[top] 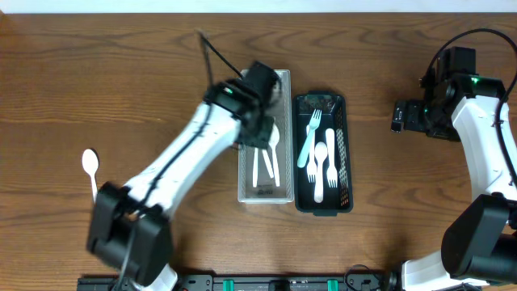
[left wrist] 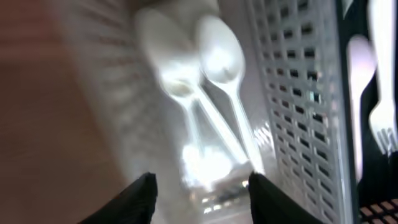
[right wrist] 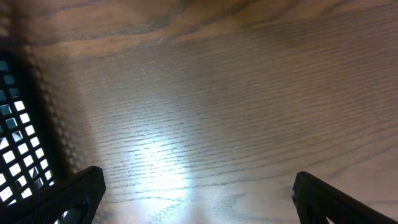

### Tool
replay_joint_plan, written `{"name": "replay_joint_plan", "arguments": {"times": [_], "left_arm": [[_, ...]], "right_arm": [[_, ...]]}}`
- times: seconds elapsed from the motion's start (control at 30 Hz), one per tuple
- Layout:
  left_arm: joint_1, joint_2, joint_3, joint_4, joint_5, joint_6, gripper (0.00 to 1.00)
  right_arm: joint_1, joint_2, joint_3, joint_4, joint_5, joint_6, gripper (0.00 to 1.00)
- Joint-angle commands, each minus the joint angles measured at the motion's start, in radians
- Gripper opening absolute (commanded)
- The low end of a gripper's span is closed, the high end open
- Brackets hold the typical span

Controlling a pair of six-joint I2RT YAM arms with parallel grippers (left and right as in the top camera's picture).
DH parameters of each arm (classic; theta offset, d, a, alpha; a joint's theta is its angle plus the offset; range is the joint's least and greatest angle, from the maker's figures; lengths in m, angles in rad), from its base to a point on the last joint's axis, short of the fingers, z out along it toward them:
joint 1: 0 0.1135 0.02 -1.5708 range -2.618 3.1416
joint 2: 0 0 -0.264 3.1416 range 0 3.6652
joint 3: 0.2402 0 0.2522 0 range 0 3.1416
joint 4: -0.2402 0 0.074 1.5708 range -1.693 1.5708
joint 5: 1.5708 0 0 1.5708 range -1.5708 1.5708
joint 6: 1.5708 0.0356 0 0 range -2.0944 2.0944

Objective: Pack container
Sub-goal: 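Carry the spoon right into the white basket and release it, then move the left gripper to the last white spoon and grasp it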

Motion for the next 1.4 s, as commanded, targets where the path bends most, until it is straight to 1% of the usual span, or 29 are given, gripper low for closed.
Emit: {"name": "replay_joint_plan", "arguments": {"times": [0.0,0.07,0.13,0.27,0.37,0.43,0.5,0.7,0.87,1.03,1.17,1.37], "left_arm": [[0.076,-0.152,0.097,-0.079,-0.113,0.029,0.56],[0.139,-0.222,0.101,-0.122,-0.160,0.029,0.59],[0.244,-0.299,0.101,-0.166,-0.180,0.031,0.63],[0.484,-0.396,0.091,-0.225,-0.175,0.044,0.64],[0.656,-0.418,0.055,-0.220,-0.152,0.079,0.64],[0.744,-0.407,0.022,-0.205,-0.110,0.108,0.64],[0.812,-0.388,-0.027,-0.173,-0.069,0.109,0.64],[0.912,-0.290,-0.205,-0.042,-0.047,0.115,0.64],[0.980,-0.202,-0.294,0.037,-0.046,0.114,0.64],[1.065,-0.140,-0.303,0.069,-0.046,0.115,0.66],[1.131,-0.111,-0.303,0.092,-0.046,0.126,0.69],[1.166,-0.048,-0.303,0.121,-0.047,0.159,0.70]], "right_arm": [[-0.005,-0.005,0.000,0.000,-0.001,-0.012,0.99],[-0.005,-0.005,0.000,0.000,0.000,-0.012,0.99],[-0.005,-0.005,0.000,0.000,0.000,-0.012,0.99],[-0.005,-0.005,0.000,0.000,-0.001,-0.012,0.99],[-0.005,-0.005,0.000,0.002,-0.001,-0.011,0.99],[-0.005,-0.005,0.000,0.005,-0.005,-0.011,0.99],[-0.005,-0.005,0.000,0.008,-0.016,-0.012,0.99],[-0.005,-0.005,0.000,0.007,-0.019,-0.011,0.99],[-0.005,-0.005,0.000,-0.005,-0.019,-0.012,0.99],[-0.005,-0.005,0.000,-0.008,-0.019,-0.012,0.99],[-0.005,-0.005,0.000,-0.007,-0.018,-0.012,0.99],[-0.005,-0.005,0.000,-0.006,-0.018,-0.012,0.99]]}}
